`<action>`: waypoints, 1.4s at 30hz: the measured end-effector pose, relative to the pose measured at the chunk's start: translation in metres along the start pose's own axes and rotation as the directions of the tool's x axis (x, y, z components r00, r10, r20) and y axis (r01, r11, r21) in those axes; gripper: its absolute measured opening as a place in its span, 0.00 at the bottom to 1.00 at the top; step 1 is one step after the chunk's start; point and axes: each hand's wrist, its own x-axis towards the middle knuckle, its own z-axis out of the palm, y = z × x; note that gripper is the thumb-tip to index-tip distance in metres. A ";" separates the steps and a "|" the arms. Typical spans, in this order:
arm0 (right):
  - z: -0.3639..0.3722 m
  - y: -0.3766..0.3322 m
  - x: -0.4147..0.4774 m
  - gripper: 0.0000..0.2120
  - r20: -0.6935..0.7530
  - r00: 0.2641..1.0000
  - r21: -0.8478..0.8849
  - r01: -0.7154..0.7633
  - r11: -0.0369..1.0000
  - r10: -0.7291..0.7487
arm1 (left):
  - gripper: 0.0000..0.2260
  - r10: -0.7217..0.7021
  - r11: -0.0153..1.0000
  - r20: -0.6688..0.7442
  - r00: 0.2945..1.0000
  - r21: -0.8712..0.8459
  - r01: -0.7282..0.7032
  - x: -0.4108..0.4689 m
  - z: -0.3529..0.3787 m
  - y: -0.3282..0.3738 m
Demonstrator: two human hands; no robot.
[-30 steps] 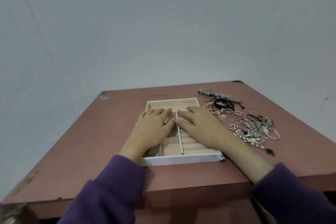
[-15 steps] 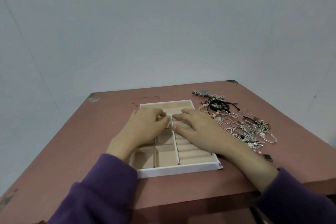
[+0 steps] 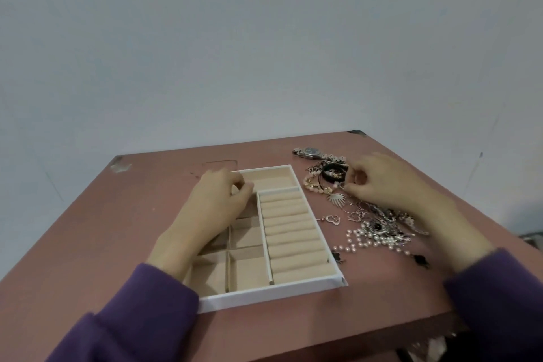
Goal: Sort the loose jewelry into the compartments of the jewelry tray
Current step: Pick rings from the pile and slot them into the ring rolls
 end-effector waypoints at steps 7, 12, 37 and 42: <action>0.002 0.003 0.000 0.03 0.013 0.999 0.131 0.034 0.991 -0.036 | 0.17 0.008 0.950 0.260 0.966 0.299 -0.088 0.007 -0.012 0.009; -0.007 0.003 -0.003 0.04 -0.058 0.987 0.509 -0.102 0.855 0.152 | 0.15 0.076 0.922 0.376 0.924 0.327 -0.208 0.025 -0.030 0.056; -0.008 0.000 -0.003 0.03 -0.304 0.857 0.732 -0.070 0.678 0.415 | 0.07 0.344 0.934 0.275 0.898 0.002 -0.358 0.052 0.002 0.082; -0.010 -0.047 -0.001 0.04 -0.243 0.967 0.699 0.117 0.706 0.081 | 0.05 0.144 0.981 0.111 0.983 -0.149 -0.127 0.019 -0.030 0.018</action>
